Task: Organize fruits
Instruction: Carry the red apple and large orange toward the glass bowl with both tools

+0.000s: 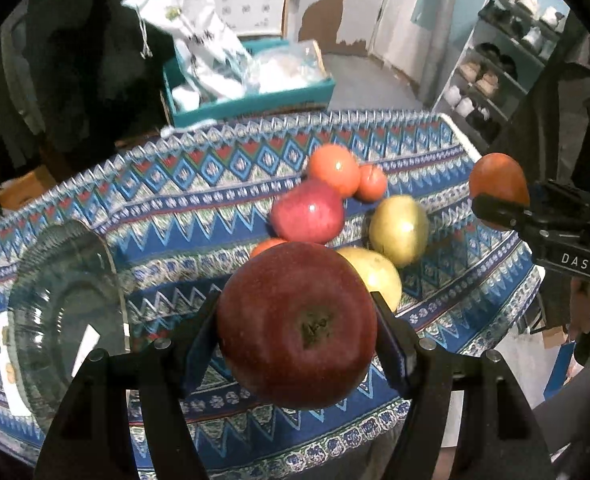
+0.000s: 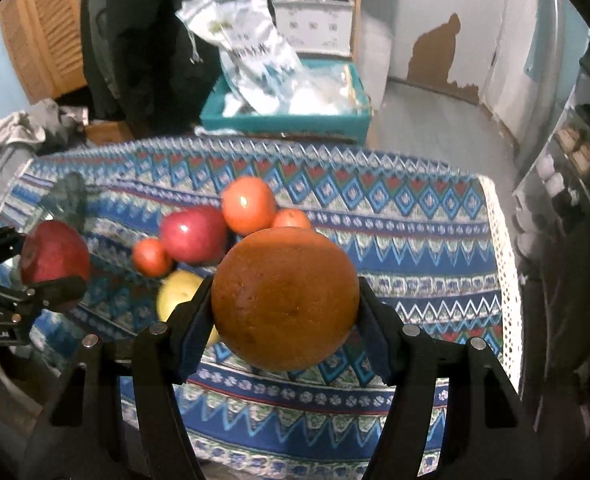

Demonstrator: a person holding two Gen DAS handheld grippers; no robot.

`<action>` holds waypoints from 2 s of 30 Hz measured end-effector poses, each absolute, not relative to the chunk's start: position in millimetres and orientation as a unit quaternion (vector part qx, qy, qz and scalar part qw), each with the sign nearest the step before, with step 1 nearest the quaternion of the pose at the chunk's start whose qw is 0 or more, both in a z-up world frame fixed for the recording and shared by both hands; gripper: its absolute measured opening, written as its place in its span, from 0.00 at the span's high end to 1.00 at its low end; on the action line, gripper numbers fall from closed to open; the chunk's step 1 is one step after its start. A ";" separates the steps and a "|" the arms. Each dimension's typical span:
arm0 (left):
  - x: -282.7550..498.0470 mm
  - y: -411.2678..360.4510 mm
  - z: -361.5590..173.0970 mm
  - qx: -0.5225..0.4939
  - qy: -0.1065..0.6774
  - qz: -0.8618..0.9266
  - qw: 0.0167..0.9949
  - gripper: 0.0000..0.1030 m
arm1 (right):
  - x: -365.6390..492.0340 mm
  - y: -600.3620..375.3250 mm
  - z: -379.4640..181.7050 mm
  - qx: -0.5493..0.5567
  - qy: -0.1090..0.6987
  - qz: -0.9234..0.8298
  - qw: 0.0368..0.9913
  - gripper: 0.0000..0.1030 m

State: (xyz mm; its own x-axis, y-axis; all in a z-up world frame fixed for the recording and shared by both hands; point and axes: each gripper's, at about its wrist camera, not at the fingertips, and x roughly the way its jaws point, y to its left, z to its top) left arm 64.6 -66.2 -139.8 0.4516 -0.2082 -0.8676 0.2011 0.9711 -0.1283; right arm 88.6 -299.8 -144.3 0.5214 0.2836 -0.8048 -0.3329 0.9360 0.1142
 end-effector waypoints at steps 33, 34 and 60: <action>28.9 -3.9 -53.0 -0.038 0.422 -0.094 0.901 0.30 | 67.2 -207.3 -46.5 -0.012 0.362 0.285 0.887 0.36; 28.0 0.3 -52.3 -0.039 0.420 -0.089 0.902 0.30 | 67.6 -203.0 -45.1 -0.011 0.362 0.288 0.887 0.36; 17.6 115.7 -97.5 -0.108 0.446 -0.002 0.888 0.30 | 89.3 -66.1 -48.8 -0.032 0.388 0.358 0.849 0.36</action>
State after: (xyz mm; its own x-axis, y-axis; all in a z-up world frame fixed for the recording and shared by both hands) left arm 17.6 115.7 -97.5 0.6016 -0.0994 -0.7926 -0.0925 0.9769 -0.1928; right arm 89.3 -66.1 -48.8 0.4429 0.5820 -0.6820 -0.6324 0.7420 0.2225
